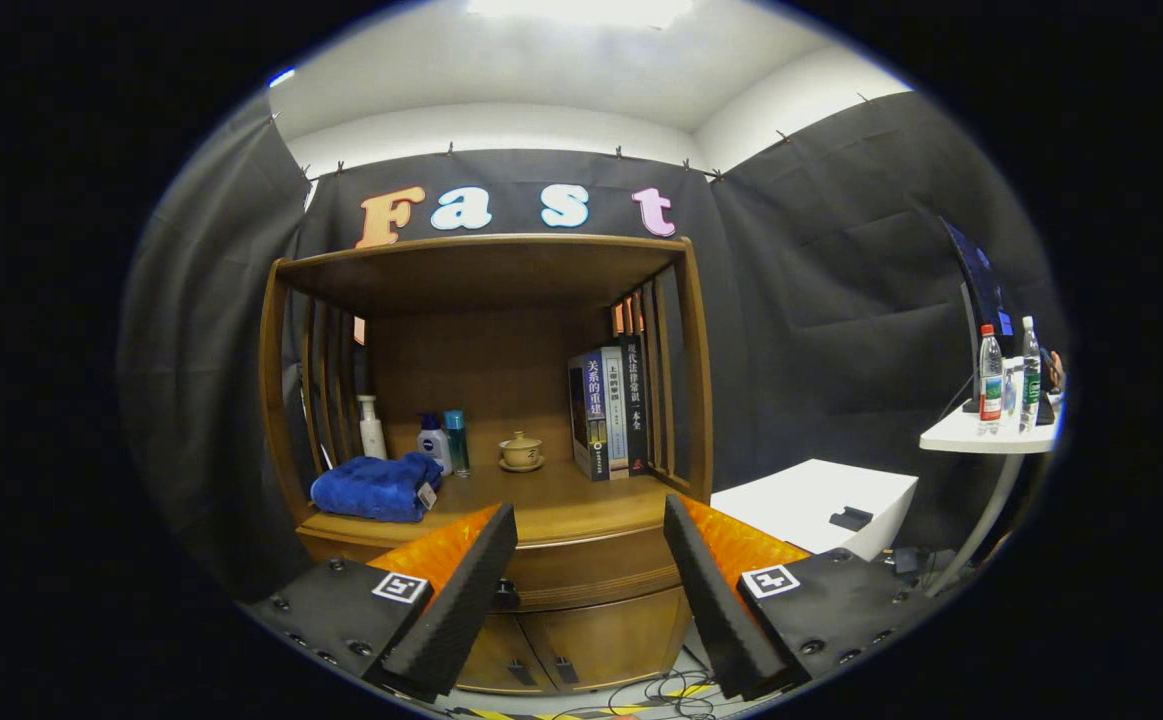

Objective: Pull open the drawer, take out the items inside it, and place them on the countertop above the cabinet.

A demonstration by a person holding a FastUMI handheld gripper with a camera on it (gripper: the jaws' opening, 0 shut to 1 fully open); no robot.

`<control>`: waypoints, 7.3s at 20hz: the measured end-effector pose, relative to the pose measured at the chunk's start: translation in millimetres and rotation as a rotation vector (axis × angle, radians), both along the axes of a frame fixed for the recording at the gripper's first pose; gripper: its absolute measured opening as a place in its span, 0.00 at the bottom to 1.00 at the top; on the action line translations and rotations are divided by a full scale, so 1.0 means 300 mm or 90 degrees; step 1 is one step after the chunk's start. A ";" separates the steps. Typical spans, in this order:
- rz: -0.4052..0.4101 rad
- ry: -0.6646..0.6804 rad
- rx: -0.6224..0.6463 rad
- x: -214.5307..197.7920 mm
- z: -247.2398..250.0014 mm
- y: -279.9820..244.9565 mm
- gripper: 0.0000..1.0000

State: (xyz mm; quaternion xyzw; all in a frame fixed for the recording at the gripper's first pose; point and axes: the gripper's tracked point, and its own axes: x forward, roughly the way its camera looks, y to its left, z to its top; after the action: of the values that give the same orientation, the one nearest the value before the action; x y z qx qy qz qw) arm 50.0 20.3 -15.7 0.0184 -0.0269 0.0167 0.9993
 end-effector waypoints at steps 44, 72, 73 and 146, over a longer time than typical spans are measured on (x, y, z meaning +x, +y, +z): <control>0.114 0.175 -0.048 0.431 -0.734 0.329 0.38; 0.122 0.215 -0.062 0.015 -0.757 0.226 0.30; 0.123 0.217 -0.059 0.000 -0.763 0.223 0.30; 0.111 0.606 -0.168 0.284 -0.600 0.267 0.99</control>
State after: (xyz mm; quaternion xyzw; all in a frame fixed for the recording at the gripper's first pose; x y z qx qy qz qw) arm 135.2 100.5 -195.7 -0.1005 0.4361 0.0934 0.8894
